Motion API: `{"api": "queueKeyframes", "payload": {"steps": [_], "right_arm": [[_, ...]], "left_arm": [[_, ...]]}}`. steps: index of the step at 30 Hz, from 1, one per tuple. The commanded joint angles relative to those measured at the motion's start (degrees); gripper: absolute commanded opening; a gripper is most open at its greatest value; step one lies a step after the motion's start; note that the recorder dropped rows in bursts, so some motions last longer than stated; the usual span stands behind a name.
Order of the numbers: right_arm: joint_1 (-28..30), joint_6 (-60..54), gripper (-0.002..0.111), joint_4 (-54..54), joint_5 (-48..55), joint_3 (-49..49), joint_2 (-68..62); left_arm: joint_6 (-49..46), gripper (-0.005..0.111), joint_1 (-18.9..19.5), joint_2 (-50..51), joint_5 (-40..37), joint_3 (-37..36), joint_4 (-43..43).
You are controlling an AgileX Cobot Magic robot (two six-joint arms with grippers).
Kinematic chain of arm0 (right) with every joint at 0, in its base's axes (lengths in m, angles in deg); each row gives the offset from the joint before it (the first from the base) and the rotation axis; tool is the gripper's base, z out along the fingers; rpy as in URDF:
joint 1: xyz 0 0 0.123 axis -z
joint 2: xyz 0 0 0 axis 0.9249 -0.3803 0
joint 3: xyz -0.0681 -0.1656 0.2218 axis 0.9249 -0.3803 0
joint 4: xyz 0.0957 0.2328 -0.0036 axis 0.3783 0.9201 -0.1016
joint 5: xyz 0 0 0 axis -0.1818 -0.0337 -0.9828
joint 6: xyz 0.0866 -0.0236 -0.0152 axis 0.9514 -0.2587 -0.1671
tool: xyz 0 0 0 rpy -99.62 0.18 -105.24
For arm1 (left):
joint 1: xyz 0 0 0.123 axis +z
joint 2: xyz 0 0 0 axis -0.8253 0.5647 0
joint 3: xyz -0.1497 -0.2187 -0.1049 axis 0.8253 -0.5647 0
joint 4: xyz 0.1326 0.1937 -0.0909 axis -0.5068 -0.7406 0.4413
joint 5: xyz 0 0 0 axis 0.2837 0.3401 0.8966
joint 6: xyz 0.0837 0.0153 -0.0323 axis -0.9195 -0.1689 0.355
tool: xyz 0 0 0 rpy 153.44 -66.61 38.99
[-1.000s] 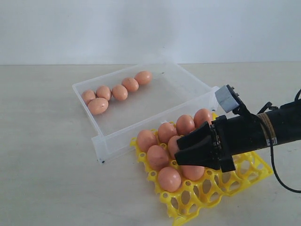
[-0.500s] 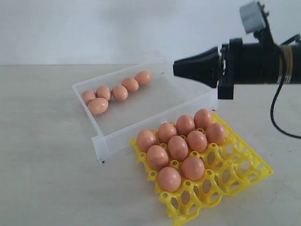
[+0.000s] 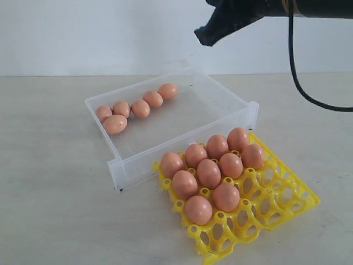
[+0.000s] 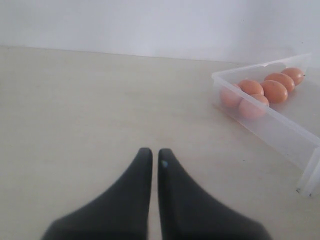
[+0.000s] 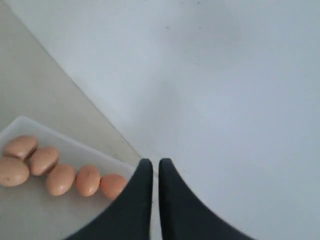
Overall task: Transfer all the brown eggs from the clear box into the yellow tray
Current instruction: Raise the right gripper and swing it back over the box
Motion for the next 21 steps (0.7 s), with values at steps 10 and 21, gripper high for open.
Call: {"api": "queueKeyframes", "payload": {"steps": [10,21], "right_arm": [[-1.7,-7.4,0.0,18.6,13.9,13.0,-18.7],[4.1,-52.7,0.0,70.5,27.7,25.8,-26.9]], "left_arm": [[0.1,0.004,0.2,-0.2,0.2,-0.1,0.1],[0.1,0.004,0.2,-0.2,0.2,-0.1,0.1]]}}
